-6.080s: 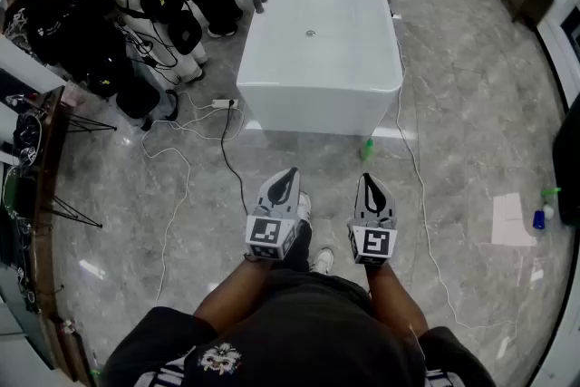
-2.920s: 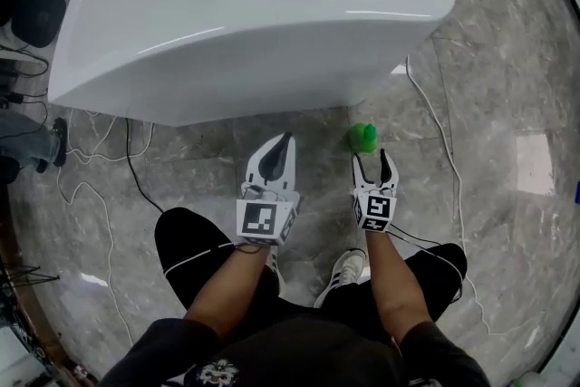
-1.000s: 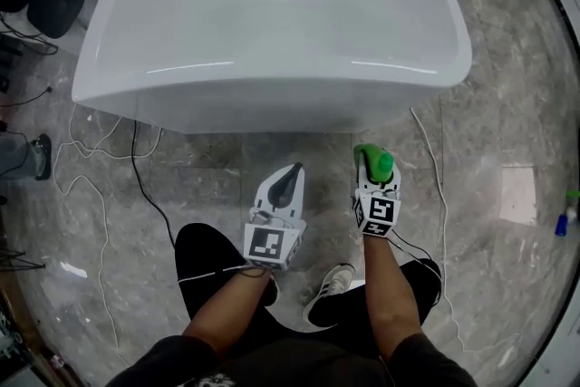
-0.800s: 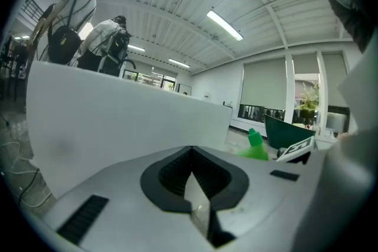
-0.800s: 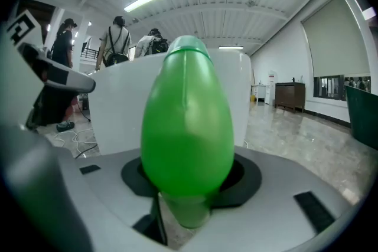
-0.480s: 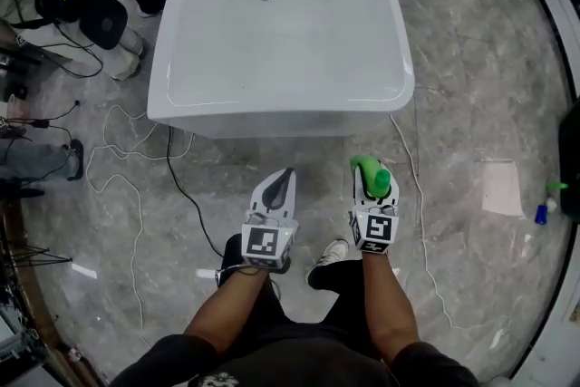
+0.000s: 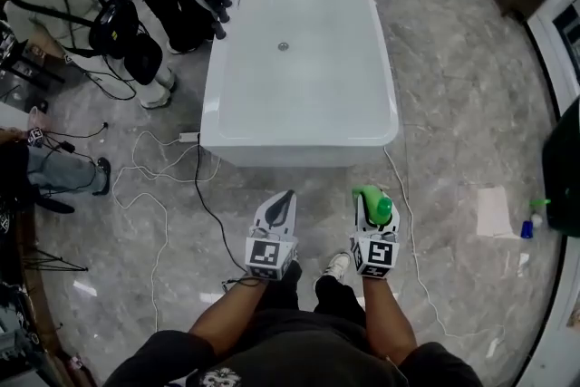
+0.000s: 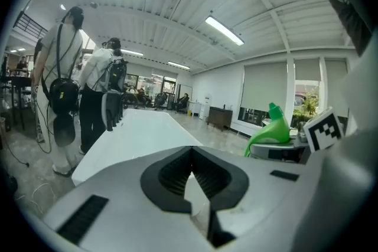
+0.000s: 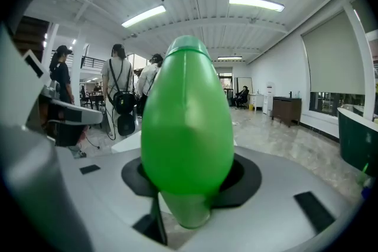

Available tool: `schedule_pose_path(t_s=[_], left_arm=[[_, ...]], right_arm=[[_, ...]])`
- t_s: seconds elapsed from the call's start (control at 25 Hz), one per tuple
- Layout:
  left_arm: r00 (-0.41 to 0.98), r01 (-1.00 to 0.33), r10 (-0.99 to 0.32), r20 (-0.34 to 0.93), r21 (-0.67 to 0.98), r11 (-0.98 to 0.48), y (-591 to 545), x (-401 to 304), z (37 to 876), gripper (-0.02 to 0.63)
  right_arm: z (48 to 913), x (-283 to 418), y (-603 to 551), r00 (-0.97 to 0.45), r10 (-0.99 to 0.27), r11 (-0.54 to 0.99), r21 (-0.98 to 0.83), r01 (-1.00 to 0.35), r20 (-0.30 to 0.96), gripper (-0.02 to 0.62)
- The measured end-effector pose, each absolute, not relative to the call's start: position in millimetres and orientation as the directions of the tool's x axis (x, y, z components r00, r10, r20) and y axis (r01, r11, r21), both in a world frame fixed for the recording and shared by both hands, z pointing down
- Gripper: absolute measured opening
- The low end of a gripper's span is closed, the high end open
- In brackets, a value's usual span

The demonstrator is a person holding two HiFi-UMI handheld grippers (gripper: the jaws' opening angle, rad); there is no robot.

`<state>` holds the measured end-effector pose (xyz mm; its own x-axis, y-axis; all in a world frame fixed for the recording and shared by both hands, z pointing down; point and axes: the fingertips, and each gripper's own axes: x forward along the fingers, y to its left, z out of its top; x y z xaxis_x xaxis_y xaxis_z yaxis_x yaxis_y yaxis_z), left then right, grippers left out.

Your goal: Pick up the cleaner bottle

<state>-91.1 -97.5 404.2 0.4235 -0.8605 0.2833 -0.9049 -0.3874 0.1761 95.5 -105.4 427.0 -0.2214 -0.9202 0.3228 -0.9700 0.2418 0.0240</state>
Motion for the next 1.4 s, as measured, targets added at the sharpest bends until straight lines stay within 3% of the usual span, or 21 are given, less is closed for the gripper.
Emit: schedule_pose_path(t_s=[0.68,1.4], left_arm=[[0.428,-0.9,-0.887,0.174,0.169,-0.402,-91.3,-127.9,285.1,0.006],[0.399,-0.913,-0.906,0.144,0.154,-0.378,-82.4,-87.2,251.9,0.006]], right_arm=[[281.3,62.2,-89.1,-0.204,-0.965,0.214,0.048,-0.976,0.163,0.193],[250.7,95.0,-92.1,-0.221,-0.962,0.235,0.072,-0.969,0.162,0.193]])
